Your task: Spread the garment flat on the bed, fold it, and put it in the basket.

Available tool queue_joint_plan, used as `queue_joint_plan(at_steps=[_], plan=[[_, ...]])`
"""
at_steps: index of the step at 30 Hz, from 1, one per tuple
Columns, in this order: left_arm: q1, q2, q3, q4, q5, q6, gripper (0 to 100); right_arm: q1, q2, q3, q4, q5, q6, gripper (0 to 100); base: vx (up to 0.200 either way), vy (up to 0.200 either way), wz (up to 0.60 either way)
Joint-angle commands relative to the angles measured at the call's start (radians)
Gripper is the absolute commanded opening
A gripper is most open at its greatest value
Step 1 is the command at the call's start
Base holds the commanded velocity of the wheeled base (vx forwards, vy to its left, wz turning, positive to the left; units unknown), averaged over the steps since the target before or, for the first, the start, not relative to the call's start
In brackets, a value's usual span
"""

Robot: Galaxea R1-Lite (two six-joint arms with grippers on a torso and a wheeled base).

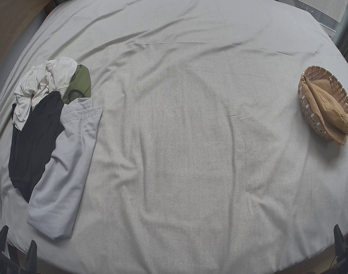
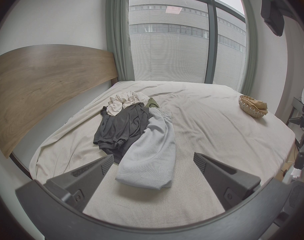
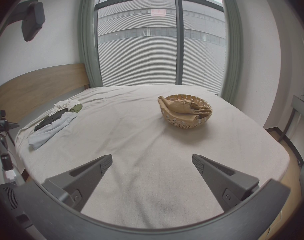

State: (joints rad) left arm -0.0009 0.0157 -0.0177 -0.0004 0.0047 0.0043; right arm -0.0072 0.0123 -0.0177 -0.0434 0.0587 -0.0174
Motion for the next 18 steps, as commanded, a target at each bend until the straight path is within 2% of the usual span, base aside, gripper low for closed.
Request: queue_joint_plan(at_steps=[1,2,3,5,18], plan=[[-0.001,-0.016,0.018,-0.001,-0.002,0.000,100,-0.005,0.000,0.018,0.023,-0.017,-0.036,100,0.000,0.000,0.00],[-0.001,-0.016,0.018,0.000,-0.002,0.000,100,-0.005,0.000,0.016,0.030,-0.022,-0.036,100,0.000,0.000,0.00],[-0.001,-0.016,0.018,0.000,-0.002,0.005,100,-0.002,-0.002,0.013,0.060,-0.056,0.007,100,0.000,0.000,0.00],[-0.002,-0.016,0.016,0.000,-0.003,0.005,100,0.001,-0.006,0.010,0.066,-0.060,0.030,100,0.000,0.000,0.00],[0.001,-0.016,0.018,0.000,-0.002,0.000,100,0.000,-0.006,0.016,0.045,-0.065,0.019,100,0.000,0.000,0.00]])
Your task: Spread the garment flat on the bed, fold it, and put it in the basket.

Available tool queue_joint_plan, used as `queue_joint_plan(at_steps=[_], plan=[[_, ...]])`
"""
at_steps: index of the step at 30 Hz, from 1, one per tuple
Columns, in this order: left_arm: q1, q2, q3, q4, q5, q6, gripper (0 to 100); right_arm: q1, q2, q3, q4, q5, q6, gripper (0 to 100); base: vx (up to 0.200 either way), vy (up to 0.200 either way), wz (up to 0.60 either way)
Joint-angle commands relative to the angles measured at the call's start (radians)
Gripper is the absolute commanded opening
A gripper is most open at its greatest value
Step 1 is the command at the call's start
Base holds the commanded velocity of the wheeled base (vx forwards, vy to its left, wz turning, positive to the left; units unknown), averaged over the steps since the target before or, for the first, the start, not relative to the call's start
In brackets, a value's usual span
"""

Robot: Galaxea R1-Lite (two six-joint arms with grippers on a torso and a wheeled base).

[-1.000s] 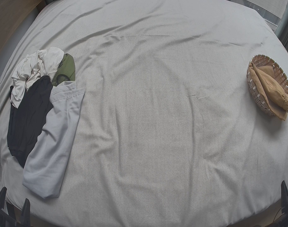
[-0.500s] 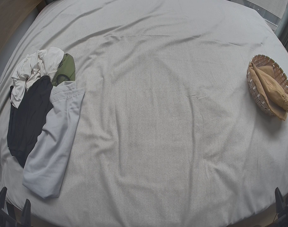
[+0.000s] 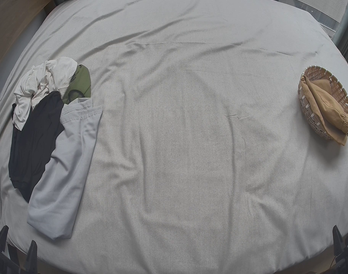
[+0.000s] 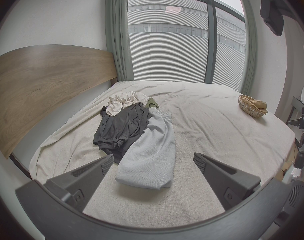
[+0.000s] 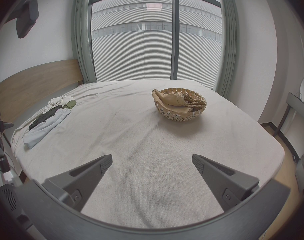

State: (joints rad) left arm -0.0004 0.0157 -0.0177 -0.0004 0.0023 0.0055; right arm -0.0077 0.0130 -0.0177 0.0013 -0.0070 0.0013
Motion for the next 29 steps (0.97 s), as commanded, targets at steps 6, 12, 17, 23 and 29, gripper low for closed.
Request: queue_joint_plan(at_steps=[6,12,17,23,29], plan=[[0.000,-0.016,0.018,-0.001,0.001,-0.002,100,0.000,-0.007,0.016,0.002,0.001,-0.001,100,0.000,0.000,0.00],[-0.001,-0.016,0.018,0.000,0.001,0.001,100,0.000,-0.007,0.016,0.000,0.001,-0.001,100,0.000,0.000,0.00],[0.000,-0.016,0.018,0.000,0.001,0.002,100,0.000,-0.007,0.016,0.002,0.001,-0.001,100,0.000,0.000,0.00],[0.000,-0.016,0.018,-0.001,0.001,-0.001,100,0.000,-0.007,0.016,0.002,0.001,-0.001,100,0.000,0.000,0.00],[-0.001,-0.016,0.016,0.000,0.002,-0.002,100,0.000,-0.007,0.016,0.002,0.001,0.000,100,0.000,0.000,0.00]])
